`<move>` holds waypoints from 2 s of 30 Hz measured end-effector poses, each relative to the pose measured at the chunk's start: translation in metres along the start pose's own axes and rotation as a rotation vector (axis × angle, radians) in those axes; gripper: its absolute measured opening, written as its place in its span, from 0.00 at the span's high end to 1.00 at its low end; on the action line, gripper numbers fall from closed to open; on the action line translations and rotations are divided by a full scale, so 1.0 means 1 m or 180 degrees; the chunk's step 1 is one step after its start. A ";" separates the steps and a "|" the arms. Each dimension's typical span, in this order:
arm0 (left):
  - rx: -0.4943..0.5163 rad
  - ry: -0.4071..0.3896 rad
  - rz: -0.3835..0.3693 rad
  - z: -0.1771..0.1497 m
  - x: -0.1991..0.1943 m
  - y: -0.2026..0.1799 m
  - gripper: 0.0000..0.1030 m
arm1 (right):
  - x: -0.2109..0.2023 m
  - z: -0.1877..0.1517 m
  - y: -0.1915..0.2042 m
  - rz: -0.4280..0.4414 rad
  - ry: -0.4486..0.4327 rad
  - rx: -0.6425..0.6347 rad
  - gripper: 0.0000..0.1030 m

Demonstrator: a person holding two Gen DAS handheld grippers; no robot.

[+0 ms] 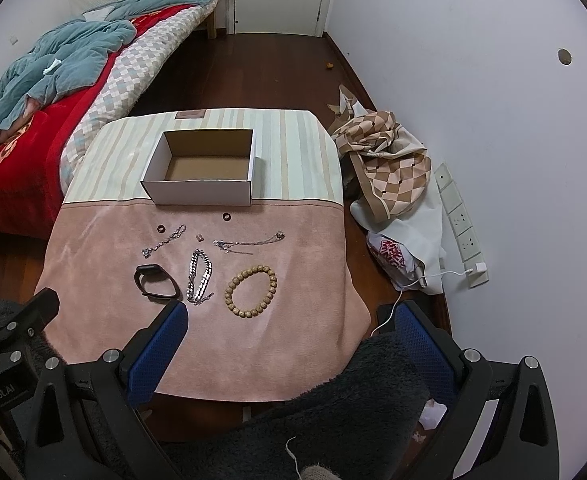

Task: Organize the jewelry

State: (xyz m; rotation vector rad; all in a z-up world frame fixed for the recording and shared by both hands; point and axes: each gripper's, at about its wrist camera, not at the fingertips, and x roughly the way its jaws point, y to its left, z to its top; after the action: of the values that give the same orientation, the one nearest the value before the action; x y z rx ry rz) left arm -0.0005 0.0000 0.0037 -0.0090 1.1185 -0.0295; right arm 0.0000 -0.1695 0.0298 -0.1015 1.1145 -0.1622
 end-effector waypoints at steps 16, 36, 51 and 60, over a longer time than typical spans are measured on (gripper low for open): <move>0.0039 -0.0033 0.0045 0.005 0.003 -0.003 0.00 | 0.002 0.004 -0.001 -0.0001 -0.0064 0.0076 0.00; -0.0375 0.1223 0.0054 -0.010 0.230 0.036 0.01 | 0.254 -0.017 -0.009 -0.0041 0.1041 0.0415 0.10; -0.0165 0.0776 0.0009 0.016 0.235 0.014 0.98 | 0.256 -0.027 -0.004 0.0250 0.0852 0.0498 0.50; -0.0028 0.0547 -0.0036 0.020 0.197 0.008 0.99 | 0.229 -0.019 -0.002 0.0539 0.0544 0.0645 0.91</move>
State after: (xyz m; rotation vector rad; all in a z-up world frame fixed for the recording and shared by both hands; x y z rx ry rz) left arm 0.1035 0.0022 -0.1649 -0.0210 1.2903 -0.0360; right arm 0.0814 -0.2131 -0.1810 0.1905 1.2648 -0.1333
